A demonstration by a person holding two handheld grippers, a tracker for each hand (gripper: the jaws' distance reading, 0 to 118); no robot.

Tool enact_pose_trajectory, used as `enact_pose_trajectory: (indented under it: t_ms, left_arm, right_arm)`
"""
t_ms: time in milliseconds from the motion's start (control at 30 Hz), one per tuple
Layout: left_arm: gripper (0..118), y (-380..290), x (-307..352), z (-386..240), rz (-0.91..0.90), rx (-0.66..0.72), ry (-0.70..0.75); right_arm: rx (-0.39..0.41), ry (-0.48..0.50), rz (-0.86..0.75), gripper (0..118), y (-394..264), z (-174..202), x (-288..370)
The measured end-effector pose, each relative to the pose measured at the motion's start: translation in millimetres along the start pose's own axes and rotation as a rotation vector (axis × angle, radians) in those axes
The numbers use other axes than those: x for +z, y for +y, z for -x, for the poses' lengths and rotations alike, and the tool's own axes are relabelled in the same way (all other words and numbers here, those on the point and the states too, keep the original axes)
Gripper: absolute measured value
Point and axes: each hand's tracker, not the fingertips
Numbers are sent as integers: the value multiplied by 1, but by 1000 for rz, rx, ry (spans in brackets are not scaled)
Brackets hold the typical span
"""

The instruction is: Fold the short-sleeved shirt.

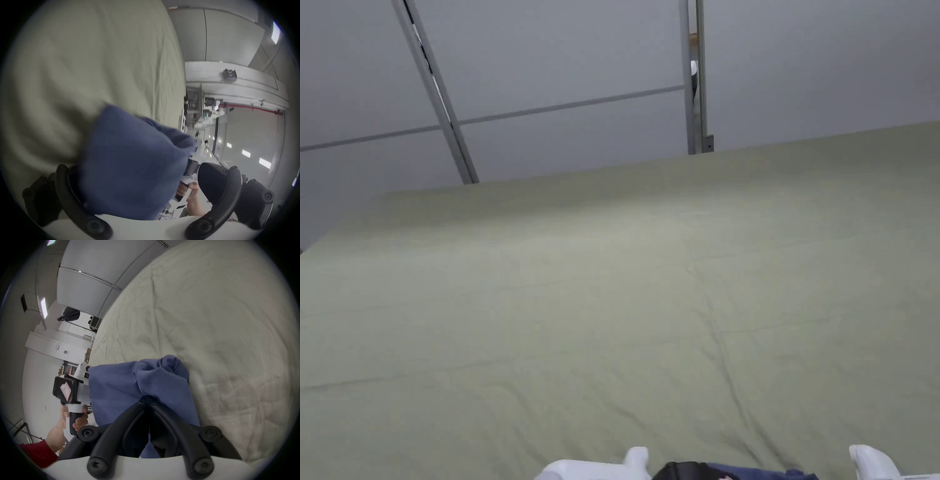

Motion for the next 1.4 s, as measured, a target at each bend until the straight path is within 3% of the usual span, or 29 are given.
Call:
enact_pose_trajectory:
  t_ms: [100,133,167,200,267,333,433,567,733,933,1100,1133,1200,1300,1367,1400]
  left_arm:
    - [118,-6,-12,-29,27,-127,122]
    - [108,-2,-7,-31,37,-101,163]
    - [47,1,-2,-31,15,-98,170]
    - [40,-2,4,-28,-3,-83,215]
    - [40,6,10,-20,27,-7,145]
    - [40,10,18,-21,57,-17,138]
    - [40,28,63,-15,108,62,-15]
    - [40,59,176,-6,69,-63,87]
    - [40,93,347,37,-67,5,256]
    - [40,107,501,71,-126,32,499]
    - [41,90,526,86,-208,95,505]
    - [45,88,523,90,-196,109,532]
    - [98,83,512,104,-215,203,636]
    - [110,70,508,104,-302,324,846]
    - [111,56,506,81,-348,371,842]
    - [111,47,508,57,-396,329,897]
  right_arm:
    - [-20,-5,-9,3,-3,-3,8]
    - [-41,-5,-12,3,-4,-4,11]
    - [-79,-5,-28,3,-4,-2,16]
    - [-104,-7,-52,3,-5,0,21]
    - [-81,3,-73,3,-7,4,31]
    - [-62,45,-93,3,-8,13,43]
    - [-32,116,-136,3,-8,31,56]
    - [-7,158,-131,3,4,58,46]
    - [-53,300,-82,3,20,88,8]
    - [25,239,-79,3,38,118,-18]
    - [19,151,-66,3,45,115,-33]
    - [15,139,-64,3,46,114,-36]
    - [4,143,-58,3,44,109,-39]
    - [-11,134,-55,3,41,107,-33]
    - [29,88,-70,3,43,111,-22]
    - [61,45,-92,3,45,115,-13]
